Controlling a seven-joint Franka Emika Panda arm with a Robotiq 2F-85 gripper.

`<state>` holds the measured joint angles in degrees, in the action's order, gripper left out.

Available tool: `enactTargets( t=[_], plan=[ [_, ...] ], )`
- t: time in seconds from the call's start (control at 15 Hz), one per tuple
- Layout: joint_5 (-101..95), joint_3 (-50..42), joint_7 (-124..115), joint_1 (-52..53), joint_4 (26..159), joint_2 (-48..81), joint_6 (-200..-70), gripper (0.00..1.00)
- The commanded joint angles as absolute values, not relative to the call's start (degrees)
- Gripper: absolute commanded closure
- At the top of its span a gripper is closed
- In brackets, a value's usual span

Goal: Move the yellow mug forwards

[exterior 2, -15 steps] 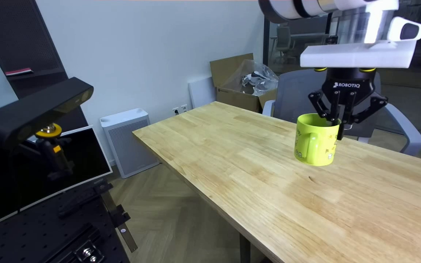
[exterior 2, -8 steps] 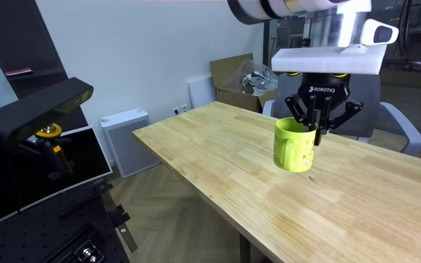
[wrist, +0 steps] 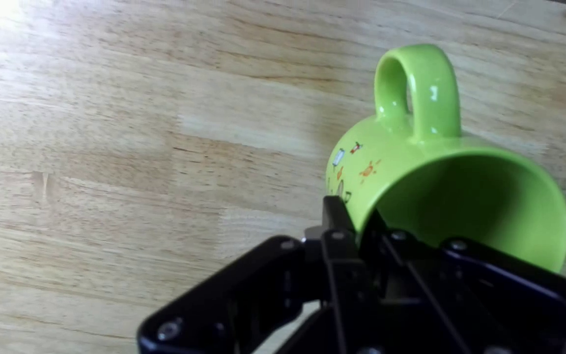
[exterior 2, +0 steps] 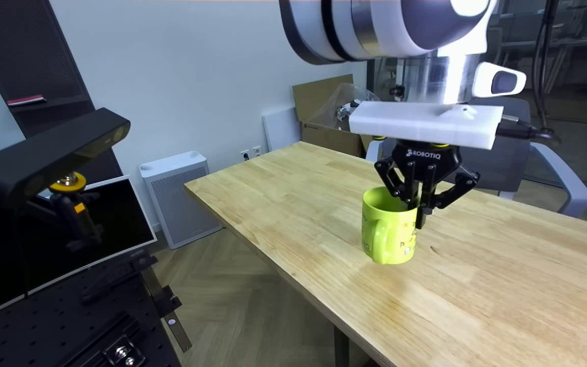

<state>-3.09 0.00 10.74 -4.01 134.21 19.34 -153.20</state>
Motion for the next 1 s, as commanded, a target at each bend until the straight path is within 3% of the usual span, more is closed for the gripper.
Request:
enactTargets(
  t=[0.0,0.93],
  plan=[
    [-3.1,0.0,10.6,-4.0,136.5,18.2,-155.3,0.98],
    [-4.7,-1.6,9.9,-3.8,140.4,20.7,-163.0,0.98]
  ],
)
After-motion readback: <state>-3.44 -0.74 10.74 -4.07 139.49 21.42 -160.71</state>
